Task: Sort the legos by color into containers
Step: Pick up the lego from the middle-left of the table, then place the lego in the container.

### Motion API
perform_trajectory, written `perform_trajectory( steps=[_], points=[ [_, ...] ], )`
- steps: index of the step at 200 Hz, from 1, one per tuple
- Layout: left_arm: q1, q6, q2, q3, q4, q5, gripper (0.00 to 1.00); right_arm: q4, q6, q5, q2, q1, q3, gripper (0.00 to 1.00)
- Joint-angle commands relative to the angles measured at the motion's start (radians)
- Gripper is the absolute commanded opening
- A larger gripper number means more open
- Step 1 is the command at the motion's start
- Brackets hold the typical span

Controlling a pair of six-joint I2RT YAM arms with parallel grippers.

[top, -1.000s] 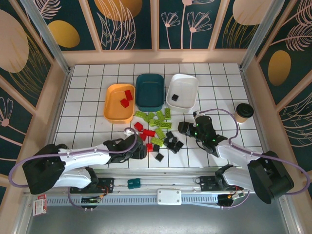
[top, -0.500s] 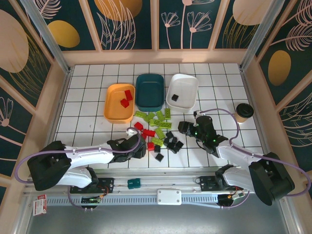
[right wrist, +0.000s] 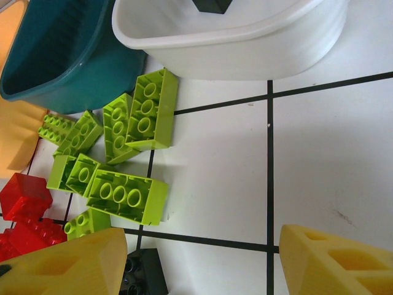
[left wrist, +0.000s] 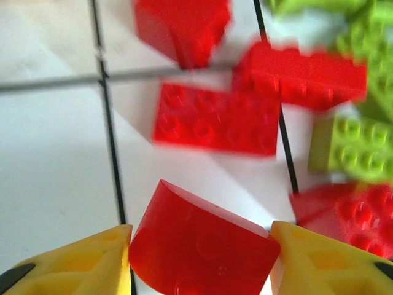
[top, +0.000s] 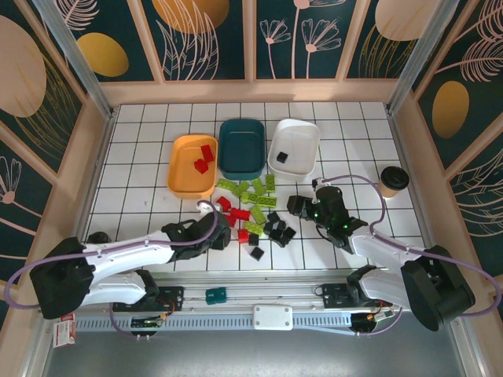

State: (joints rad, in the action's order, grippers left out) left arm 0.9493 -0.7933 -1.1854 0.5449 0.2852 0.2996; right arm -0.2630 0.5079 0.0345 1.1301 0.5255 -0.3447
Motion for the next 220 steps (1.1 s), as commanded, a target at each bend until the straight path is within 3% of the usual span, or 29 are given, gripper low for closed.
perform_trajectory(
  steps=[1, 23, 56, 105, 155, 199, 220],
  points=[
    [-0.106, 0.052, 0.066, 0.052, 0.041, 0.073, 0.5, -0.012, 0.012, -0.015, -0.007, 0.008, -0.004, 0.67],
    [-0.23, 0.104, 0.08, 0.101, -0.027, 0.078, 0.52, -0.015, 0.016, -0.01, -0.003, 0.01, -0.007, 0.67],
    [-0.398, 0.164, -0.061, 0.215, -0.13, 0.053, 0.51, -0.007, 0.015, -0.01, 0.003, 0.01, -0.013, 0.67],
    [-0.553, 0.168, -0.289, 0.35, -0.234, -0.013, 0.53, 0.048, 0.006, -0.002, -0.053, 0.016, -0.004, 0.67],
    [-0.584, 0.164, -0.387, 0.459, -0.242, -0.086, 0.76, 0.207, -0.032, -0.022, -0.095, 0.126, -0.027, 0.67],
    [-0.566, 0.138, -0.221, 0.434, -0.26, -0.22, 0.91, 0.247, -0.028, -0.063, -0.1, 0.293, -0.043, 0.67],
    [-0.529, 0.129, -0.116, 0.342, -0.26, -0.243, 0.99, 0.214, -0.032, -0.096, -0.076, 0.394, -0.083, 0.67]
  ],
)
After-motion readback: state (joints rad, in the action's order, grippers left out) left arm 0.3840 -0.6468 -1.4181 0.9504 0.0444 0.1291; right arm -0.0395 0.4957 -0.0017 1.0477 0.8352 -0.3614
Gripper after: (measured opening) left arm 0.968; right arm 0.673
